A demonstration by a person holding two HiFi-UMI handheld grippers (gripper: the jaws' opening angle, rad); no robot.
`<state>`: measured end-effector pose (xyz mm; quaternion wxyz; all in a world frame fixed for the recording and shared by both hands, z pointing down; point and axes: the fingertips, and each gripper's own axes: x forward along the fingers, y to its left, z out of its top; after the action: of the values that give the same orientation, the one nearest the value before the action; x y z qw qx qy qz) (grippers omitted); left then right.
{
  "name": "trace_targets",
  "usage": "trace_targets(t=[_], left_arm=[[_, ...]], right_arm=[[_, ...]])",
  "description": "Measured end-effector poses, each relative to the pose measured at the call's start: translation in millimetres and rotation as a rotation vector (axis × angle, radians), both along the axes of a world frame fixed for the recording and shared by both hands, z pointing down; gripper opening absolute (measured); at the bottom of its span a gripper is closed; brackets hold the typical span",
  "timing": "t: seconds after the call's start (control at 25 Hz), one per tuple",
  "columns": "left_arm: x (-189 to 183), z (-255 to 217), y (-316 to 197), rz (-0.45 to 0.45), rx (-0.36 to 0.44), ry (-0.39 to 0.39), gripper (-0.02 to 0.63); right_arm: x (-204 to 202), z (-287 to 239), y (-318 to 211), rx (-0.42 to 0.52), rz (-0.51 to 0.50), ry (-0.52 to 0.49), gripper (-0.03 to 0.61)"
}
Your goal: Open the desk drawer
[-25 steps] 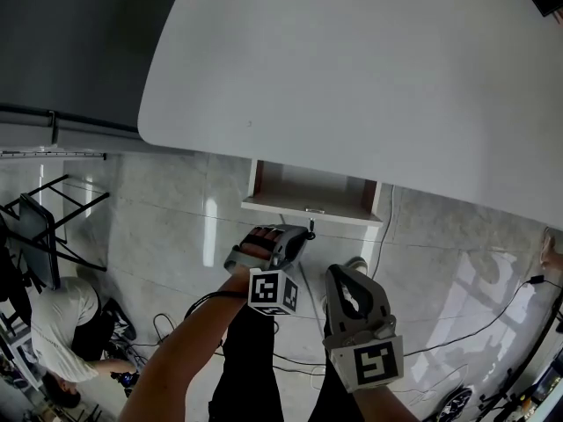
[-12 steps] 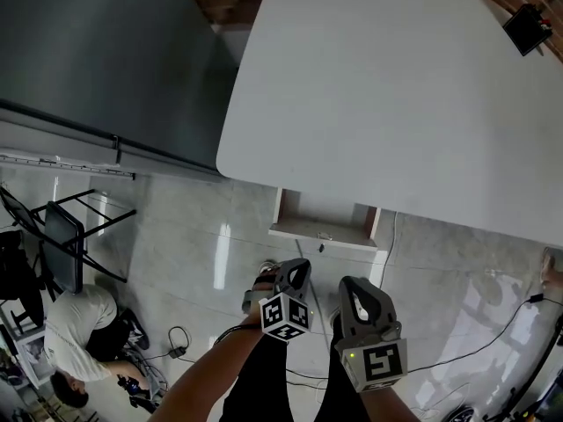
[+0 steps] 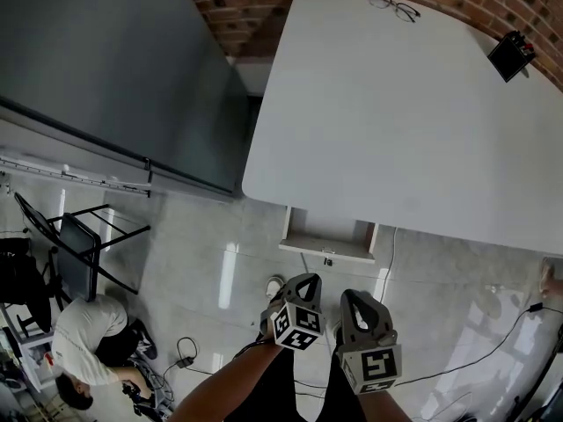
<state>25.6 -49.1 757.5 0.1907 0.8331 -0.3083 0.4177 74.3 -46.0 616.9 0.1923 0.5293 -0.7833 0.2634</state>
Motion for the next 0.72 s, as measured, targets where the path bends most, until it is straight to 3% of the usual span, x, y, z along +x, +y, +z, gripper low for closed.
trace_targets(t=[0.2,0.72], left_arm=[[4,-26,3,-0.066,-0.044,0.026,0.009],[21,-110,0,-0.116,-0.073,0.077,0.008]], right_arm=[[7,-21,2,0.022,0.016,0.002,0.015],[19,-59,3,0.045,0.065,0.007,0.015]])
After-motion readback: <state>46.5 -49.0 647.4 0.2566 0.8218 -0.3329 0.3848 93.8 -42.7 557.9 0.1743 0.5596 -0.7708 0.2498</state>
